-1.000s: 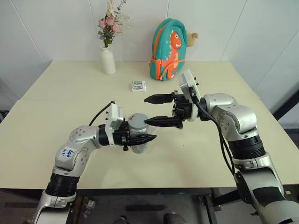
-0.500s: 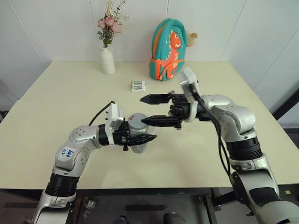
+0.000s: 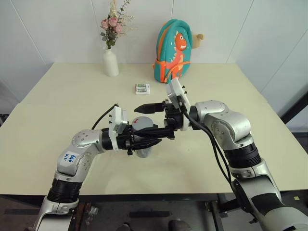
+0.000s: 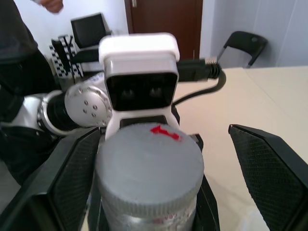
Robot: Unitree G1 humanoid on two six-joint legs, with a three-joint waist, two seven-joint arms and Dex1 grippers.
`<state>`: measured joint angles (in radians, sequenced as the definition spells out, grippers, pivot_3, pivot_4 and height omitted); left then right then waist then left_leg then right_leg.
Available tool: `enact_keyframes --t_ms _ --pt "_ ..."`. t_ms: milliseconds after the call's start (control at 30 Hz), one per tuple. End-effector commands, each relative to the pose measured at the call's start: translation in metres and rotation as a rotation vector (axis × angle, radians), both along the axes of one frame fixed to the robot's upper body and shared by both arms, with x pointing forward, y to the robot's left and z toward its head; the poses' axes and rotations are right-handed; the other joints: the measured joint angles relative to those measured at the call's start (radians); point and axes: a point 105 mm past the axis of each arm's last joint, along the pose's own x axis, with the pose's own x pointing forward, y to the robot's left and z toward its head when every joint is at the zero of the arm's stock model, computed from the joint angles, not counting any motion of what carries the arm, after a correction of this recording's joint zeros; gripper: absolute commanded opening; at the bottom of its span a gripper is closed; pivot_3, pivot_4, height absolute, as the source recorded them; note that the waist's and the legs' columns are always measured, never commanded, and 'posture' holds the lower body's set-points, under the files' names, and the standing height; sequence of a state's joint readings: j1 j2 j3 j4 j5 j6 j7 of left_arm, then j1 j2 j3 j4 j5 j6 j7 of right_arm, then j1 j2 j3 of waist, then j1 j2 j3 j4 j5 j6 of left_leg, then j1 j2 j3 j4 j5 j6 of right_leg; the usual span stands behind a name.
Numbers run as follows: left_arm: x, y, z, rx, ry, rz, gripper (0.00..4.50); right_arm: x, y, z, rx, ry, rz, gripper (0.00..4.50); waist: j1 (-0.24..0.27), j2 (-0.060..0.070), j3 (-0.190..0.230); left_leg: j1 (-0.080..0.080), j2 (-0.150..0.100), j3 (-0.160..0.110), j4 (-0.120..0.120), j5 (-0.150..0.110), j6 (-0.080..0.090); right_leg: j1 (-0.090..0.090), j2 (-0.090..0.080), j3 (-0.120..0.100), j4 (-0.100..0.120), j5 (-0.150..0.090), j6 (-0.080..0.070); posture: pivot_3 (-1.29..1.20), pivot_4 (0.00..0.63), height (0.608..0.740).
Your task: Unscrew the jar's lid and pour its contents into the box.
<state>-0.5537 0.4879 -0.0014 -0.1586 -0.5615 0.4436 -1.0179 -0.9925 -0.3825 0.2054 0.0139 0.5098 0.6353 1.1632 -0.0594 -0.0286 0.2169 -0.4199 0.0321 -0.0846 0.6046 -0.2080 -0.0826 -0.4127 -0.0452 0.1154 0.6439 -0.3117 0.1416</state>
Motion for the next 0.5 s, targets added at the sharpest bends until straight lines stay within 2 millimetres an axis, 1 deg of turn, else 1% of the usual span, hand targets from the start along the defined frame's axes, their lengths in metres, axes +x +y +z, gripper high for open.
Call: enact_keyframes --t_ms 33,133,233,500 --pt "-0.006 -0.001 0.011 -0.017 -0.058 -0.020 2.26 0.002 -0.004 0.008 -0.014 -0.076 -0.009 4.45 0.000 0.000 0.000 0.000 0.000 0.000 0.000 0.000 0.000 0.000 0.000 0.000 0.000 0.000 0.000 0.00 0.150 0.740" --pt "-0.005 -0.002 0.013 -0.019 -0.063 -0.020 2.26 0.009 -0.011 0.010 -0.001 -0.073 -0.033 4.45 0.001 0.000 0.000 0.000 0.000 0.000 0.000 0.000 0.000 0.000 0.000 0.000 0.000 0.000 0.000 0.00 0.150 0.740" --pt "-0.005 -0.002 0.012 -0.020 -0.063 -0.022 2.26 0.012 -0.016 0.013 0.018 -0.060 -0.042 4.45 0.000 0.000 0.000 0.000 0.000 0.000 0.000 0.000 0.000 0.000 0.000 0.000 0.000 0.000 0.000 0.00 0.150 0.740" --pt "-0.005 -0.003 0.012 -0.020 -0.062 -0.025 2.26 0.008 -0.022 0.015 0.028 -0.034 -0.006 4.45 0.001 0.000 0.000 0.000 0.000 0.000 0.000 0.000 0.000 0.000 0.000 0.000 0.000 0.000 0.000 0.00 0.150 0.740"
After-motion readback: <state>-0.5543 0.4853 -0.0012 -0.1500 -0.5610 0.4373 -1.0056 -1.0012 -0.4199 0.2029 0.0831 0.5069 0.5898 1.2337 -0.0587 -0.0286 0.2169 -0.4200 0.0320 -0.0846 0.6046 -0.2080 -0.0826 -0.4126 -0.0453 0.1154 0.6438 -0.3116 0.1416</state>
